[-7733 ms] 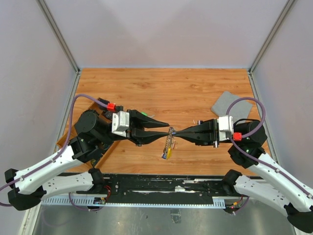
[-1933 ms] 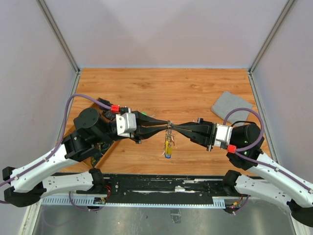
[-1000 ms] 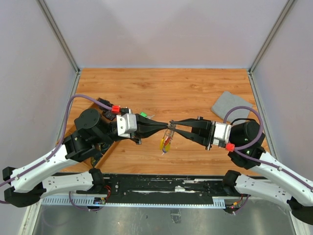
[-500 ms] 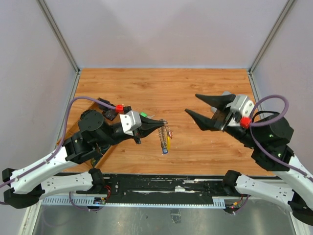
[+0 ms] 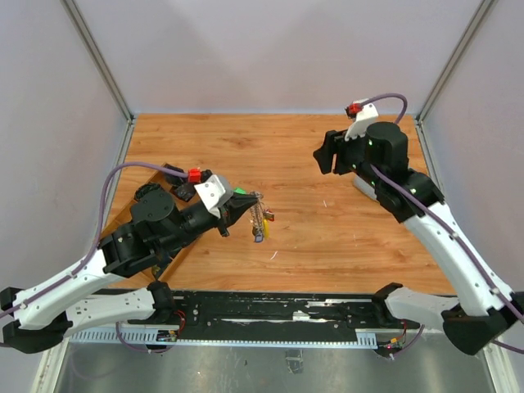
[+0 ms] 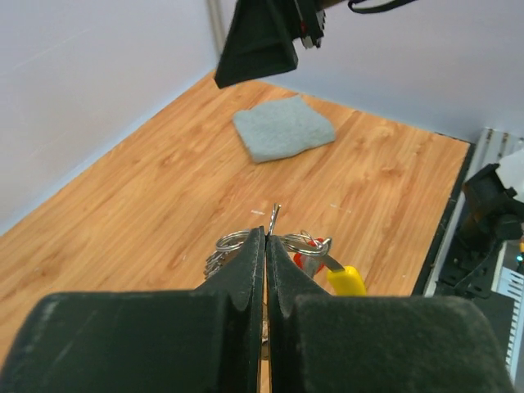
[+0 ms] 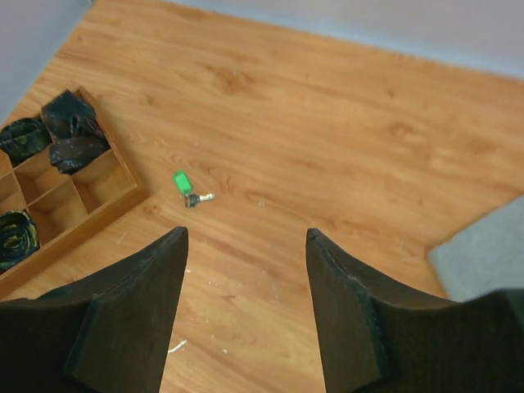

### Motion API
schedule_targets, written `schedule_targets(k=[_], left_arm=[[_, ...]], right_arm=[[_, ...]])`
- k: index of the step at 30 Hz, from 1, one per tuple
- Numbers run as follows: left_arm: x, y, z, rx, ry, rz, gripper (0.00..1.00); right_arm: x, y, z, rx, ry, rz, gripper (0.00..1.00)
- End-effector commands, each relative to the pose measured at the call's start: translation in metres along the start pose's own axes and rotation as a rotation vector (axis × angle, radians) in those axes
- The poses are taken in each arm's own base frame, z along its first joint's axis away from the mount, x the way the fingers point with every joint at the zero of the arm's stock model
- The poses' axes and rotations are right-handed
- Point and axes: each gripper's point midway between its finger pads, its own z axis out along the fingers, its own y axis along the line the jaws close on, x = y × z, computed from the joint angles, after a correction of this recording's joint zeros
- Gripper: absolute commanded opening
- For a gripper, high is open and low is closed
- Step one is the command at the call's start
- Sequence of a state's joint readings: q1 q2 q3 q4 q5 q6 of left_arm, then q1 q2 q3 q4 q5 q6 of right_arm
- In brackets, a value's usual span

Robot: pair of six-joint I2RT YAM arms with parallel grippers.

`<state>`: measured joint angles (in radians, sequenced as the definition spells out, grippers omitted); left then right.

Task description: Put the keys on the keyring

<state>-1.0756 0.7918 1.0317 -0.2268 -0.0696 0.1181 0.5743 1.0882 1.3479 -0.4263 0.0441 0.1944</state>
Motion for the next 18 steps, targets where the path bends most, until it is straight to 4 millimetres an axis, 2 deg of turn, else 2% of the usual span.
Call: schedule_targets(k=[1,5,8,12,17,18], left_arm=[[-0.006,0.028,-0.012,-0.131,-0.007,-0.049,0.0],[-0.011,0.045,-0.02,-0.197,-0.004,-0.067,0.01],[-0.021,0.052,-0.027,-0.232,-0.013,-0.064,0.01],[-0.037,0.061,-0.036,-0.275,-0.031,-0.052,0.0],[-0.054,0.069,-0.049,-0.314,-0.048,-0.04,0.01],[-0.056,0.072,-0.052,-0.328,-0.05,-0.041,0.01]], right_arm=[[0.055,0.004,0.035,-0.053,0.216,0.192,0.62],[0.098,0.009,0.081,-0.087,0.343,0.19,0.62],[0.128,0.019,0.115,-0.112,0.431,0.158,0.62],[0.16,0.042,0.155,-0.158,0.527,0.107,0.62],[0.201,0.07,0.195,-0.198,0.629,0.054,0.62],[0.202,0.077,0.2,-0.21,0.63,0.043,0.61]])
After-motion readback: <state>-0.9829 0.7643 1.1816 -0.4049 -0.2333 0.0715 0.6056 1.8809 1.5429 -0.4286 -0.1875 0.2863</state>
